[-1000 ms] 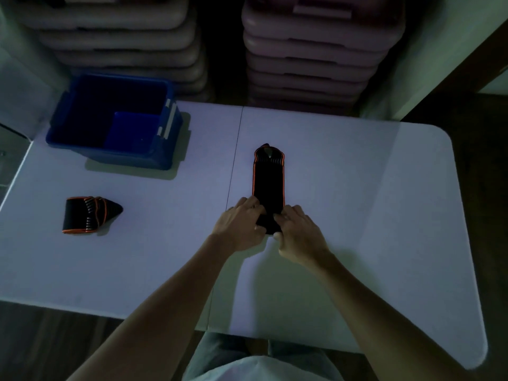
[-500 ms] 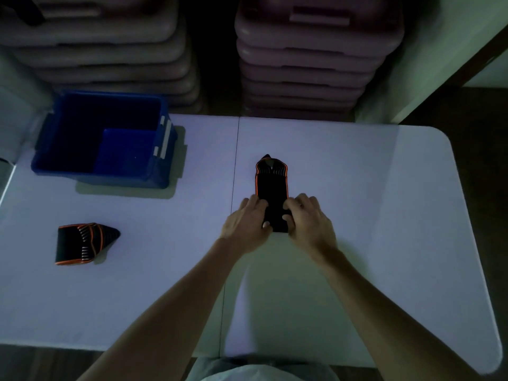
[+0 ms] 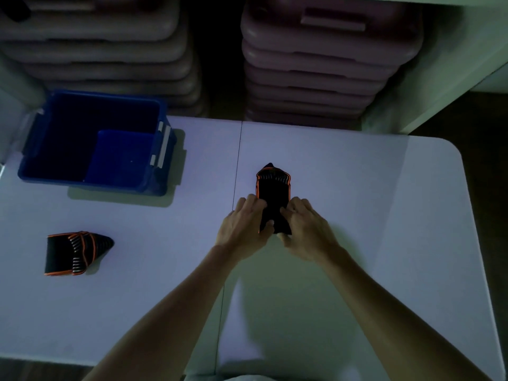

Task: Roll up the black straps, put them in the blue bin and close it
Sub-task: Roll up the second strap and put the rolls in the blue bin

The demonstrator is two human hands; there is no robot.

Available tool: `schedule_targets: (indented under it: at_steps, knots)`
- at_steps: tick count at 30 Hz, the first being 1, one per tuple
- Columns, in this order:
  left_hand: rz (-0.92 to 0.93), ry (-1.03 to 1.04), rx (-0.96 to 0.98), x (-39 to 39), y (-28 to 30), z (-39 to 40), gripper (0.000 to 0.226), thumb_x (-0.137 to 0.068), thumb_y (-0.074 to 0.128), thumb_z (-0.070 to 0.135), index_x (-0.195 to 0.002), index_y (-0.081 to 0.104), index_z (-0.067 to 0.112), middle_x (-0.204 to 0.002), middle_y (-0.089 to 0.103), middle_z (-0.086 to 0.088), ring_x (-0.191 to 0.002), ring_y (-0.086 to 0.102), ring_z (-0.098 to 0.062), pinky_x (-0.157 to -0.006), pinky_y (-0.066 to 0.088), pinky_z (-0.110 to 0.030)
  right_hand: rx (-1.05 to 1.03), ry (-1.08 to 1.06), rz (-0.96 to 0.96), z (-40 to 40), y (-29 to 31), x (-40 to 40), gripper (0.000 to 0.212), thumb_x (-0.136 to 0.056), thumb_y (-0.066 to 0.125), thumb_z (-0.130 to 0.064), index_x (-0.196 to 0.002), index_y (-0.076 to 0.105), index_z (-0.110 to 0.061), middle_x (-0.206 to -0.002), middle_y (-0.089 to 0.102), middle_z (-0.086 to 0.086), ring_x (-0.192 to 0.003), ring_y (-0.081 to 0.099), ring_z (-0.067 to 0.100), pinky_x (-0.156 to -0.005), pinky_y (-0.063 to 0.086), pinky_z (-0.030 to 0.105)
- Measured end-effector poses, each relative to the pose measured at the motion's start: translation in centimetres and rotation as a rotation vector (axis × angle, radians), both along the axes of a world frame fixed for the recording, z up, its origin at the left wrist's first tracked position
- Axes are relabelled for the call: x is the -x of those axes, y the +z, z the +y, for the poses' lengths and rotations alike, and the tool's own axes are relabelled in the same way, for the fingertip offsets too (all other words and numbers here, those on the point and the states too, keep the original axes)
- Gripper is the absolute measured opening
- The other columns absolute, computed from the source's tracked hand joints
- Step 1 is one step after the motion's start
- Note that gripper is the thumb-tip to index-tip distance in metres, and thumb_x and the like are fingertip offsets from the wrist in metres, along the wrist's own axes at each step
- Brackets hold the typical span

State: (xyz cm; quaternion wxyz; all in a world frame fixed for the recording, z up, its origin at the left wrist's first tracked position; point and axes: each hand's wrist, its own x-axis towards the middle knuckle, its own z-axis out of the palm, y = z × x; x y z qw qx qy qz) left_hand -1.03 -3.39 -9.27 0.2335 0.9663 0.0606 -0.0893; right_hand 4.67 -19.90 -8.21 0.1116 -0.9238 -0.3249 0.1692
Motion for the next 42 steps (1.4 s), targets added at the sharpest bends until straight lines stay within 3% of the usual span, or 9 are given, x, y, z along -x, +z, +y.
schedule_targets:
  at_steps: [10, 14, 19, 24, 27, 31, 33, 39, 42]
  knots:
    - [-0.029, 0.065, 0.123, -1.9, -0.7, 1.1, 0.040, -0.090, 0.052, 0.042, -0.123, 0.050, 0.020, -0.118, 0.048, 0.002, -0.109, 0.049, -0.020, -0.067, 0.056, -0.041, -0.087, -0.214, 0.211, 0.6, 0.8, -4.7, 0.030, -0.088, 0.057, -0.040, -0.113, 0.062, -0.022, -0.112, 0.052, 0.003, -0.110, 0.050, 0.023, -0.080, 0.051, 0.043]
    - [0.051, 0.276, 0.163, -4.0, -0.1, 0.6, 0.043, -0.087, 0.055, 0.046, -0.120, 0.048, 0.020, -0.118, 0.049, 0.000, -0.113, 0.050, -0.022, -0.073, 0.052, -0.041, -0.296, -0.442, 0.180, 0.9, -0.4, -5.4, 0.067, -0.078, 0.044, -0.071, -0.109, 0.051, -0.013, -0.107, 0.053, 0.006, -0.097, 0.050, 0.026, -0.068, 0.041, 0.035]
    - [0.162, 0.587, 0.146, -5.5, 0.7, -1.0, 0.048, -0.086, 0.053, 0.056, -0.107, 0.042, 0.014, -0.108, 0.061, -0.006, -0.105, 0.057, -0.031, -0.074, 0.050, -0.043, -0.296, -0.279, 0.333, 2.0, -1.8, -6.7, 0.062, -0.090, 0.062, -0.040, -0.142, 0.040, -0.014, -0.127, 0.055, 0.014, -0.115, 0.049, 0.034, -0.094, 0.045, 0.041]
    - [0.416, 0.813, 0.248, -5.1, 1.4, -1.8, 0.070, -0.086, 0.045, 0.069, -0.118, 0.048, 0.008, -0.117, 0.063, -0.015, -0.110, 0.060, -0.036, -0.075, 0.041, -0.035, -0.377, -0.470, 0.394, 2.9, -1.1, -5.6, 0.051, -0.076, 0.078, -0.022, -0.116, 0.048, -0.010, -0.105, 0.060, 0.007, -0.091, 0.056, 0.025, -0.066, 0.040, 0.028]
    - [0.396, 0.850, 0.527, -4.1, 1.8, -1.5, 0.079, -0.077, 0.041, 0.078, -0.104, 0.061, 0.007, -0.098, 0.071, -0.013, -0.086, 0.069, -0.032, -0.074, 0.057, -0.039, -0.488, -0.637, 0.407, 3.2, 0.5, -3.5, 0.053, -0.074, 0.082, -0.025, -0.112, 0.049, -0.009, -0.097, 0.058, 0.000, -0.083, 0.056, 0.020, -0.053, 0.037, 0.012]
    - [0.123, 0.894, 1.011, -2.1, 4.7, -1.2, 0.019, -0.092, 0.065, 0.029, -0.105, 0.068, 0.016, -0.090, 0.071, -0.007, -0.075, 0.068, -0.020, -0.067, 0.057, -0.033, -0.644, -0.698, 0.521, 4.0, 3.4, -1.1, 0.055, -0.071, 0.086, -0.028, -0.109, 0.050, -0.011, -0.090, 0.058, -0.006, -0.077, 0.059, 0.014, -0.056, 0.041, 0.016]
    - [-0.007, 0.920, 1.114, -1.0, 6.6, -0.2, 0.021, -0.090, 0.067, 0.013, -0.111, 0.067, 0.009, -0.095, 0.070, -0.010, -0.082, 0.067, -0.022, -0.072, 0.057, -0.031, -0.716, -0.662, 0.650, 4.6, 5.3, -0.7, 0.050, -0.073, 0.084, -0.020, -0.108, 0.050, -0.009, -0.092, 0.060, -0.004, -0.076, 0.062, 0.011, -0.054, 0.044, 0.012]
    - [-0.106, 0.738, 1.021, 2.7, 13.4, 6.7, 0.029, -0.092, 0.063, 0.011, -0.120, 0.064, 0.002, -0.102, 0.072, -0.014, -0.084, 0.071, -0.019, -0.070, 0.059, -0.023, -0.863, -0.436, 0.829, 8.9, 10.9, -1.5, 0.065, -0.081, 0.077, -0.013, -0.130, 0.034, -0.015, -0.118, 0.060, 0.009, -0.100, 0.067, 0.020, -0.073, 0.056, 0.024]
    - [-0.095, 0.676, 0.975, 3.5, 15.8, 11.7, 0.029, -0.092, 0.065, 0.014, -0.117, 0.065, 0.001, -0.096, 0.073, -0.014, -0.080, 0.072, -0.018, -0.068, 0.059, -0.027, -0.828, -0.227, 0.788, 13.1, 13.2, -1.5, 0.055, -0.081, 0.077, -0.013, -0.127, 0.048, -0.013, -0.114, 0.064, 0.010, -0.096, 0.067, 0.019, -0.075, 0.057, 0.023]
